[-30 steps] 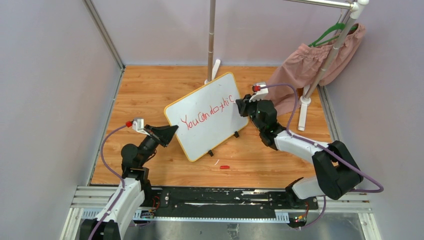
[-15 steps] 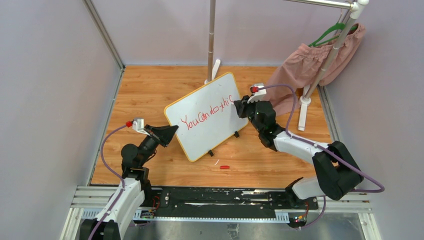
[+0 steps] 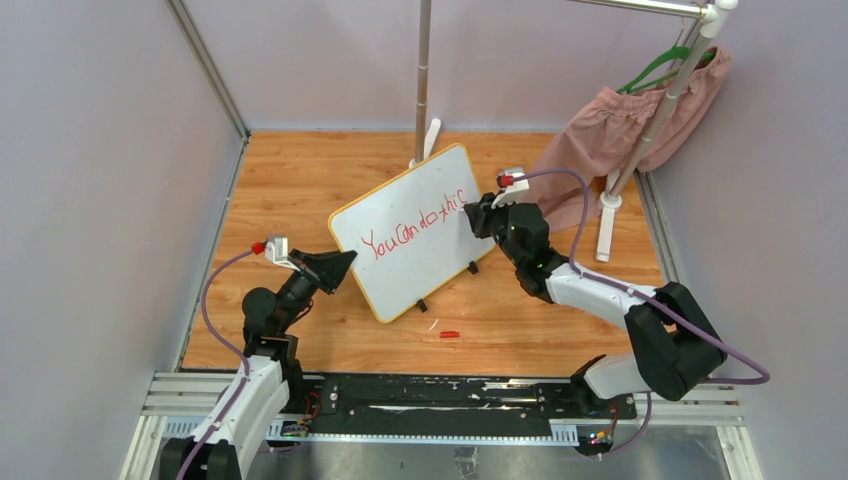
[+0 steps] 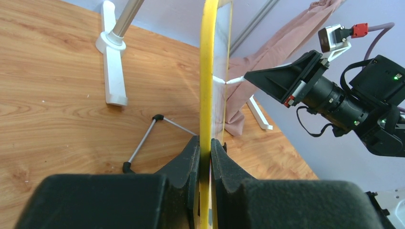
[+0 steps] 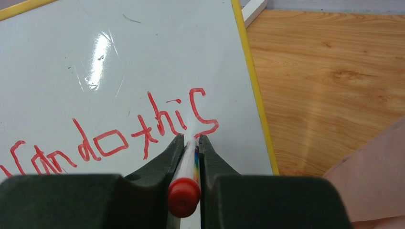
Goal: Write a sentence on the whiteboard
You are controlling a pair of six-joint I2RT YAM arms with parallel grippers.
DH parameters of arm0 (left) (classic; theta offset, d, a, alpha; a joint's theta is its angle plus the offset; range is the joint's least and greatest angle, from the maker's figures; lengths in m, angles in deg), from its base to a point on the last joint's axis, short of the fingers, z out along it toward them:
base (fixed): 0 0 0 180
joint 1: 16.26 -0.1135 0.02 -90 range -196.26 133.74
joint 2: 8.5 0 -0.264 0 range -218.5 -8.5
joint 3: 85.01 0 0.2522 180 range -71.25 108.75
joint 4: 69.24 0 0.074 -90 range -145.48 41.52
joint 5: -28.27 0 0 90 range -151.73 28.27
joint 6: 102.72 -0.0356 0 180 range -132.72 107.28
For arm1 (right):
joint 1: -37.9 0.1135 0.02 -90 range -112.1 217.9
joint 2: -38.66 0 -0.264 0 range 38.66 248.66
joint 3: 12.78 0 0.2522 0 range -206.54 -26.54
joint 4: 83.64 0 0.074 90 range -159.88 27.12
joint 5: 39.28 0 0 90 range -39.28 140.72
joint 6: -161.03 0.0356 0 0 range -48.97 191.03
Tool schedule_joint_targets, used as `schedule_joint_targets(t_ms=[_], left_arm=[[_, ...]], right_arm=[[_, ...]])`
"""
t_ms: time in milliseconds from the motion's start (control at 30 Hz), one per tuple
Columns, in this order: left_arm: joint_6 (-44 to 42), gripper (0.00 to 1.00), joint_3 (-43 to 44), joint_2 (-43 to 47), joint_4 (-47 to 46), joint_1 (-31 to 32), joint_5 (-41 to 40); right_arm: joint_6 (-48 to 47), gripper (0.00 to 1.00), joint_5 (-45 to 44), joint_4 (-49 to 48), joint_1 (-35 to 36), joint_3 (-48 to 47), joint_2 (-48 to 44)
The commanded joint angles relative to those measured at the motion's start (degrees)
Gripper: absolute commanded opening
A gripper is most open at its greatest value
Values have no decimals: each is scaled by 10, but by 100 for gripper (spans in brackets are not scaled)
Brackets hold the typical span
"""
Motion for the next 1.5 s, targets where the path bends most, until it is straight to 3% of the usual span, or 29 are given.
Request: schedule_joint_targets(t_ms=[0,400,567,800,1000,1467], left_arm=[[-22,0,-90,1,12,4,-7],[-22,0,-90,2,12,4,-7],[-22,0,-90,0,12,4,-8],[-22,0,-90,-1,12,4,-10],[-22,0,-90,-2,12,4,-10],[-22,0,-90,-4,11,4,-12]], right_arm=[[7,0,4,12,9,-6,-14],[-8,0,-24,65,-6,27,-152],[1,0,-63,43,-12,78,-184],[56,0,-89,-108,-30,145,-143],[88,0,-77,-193,-47,144,-88],[106,0,-40,-198,-56,86,-14]])
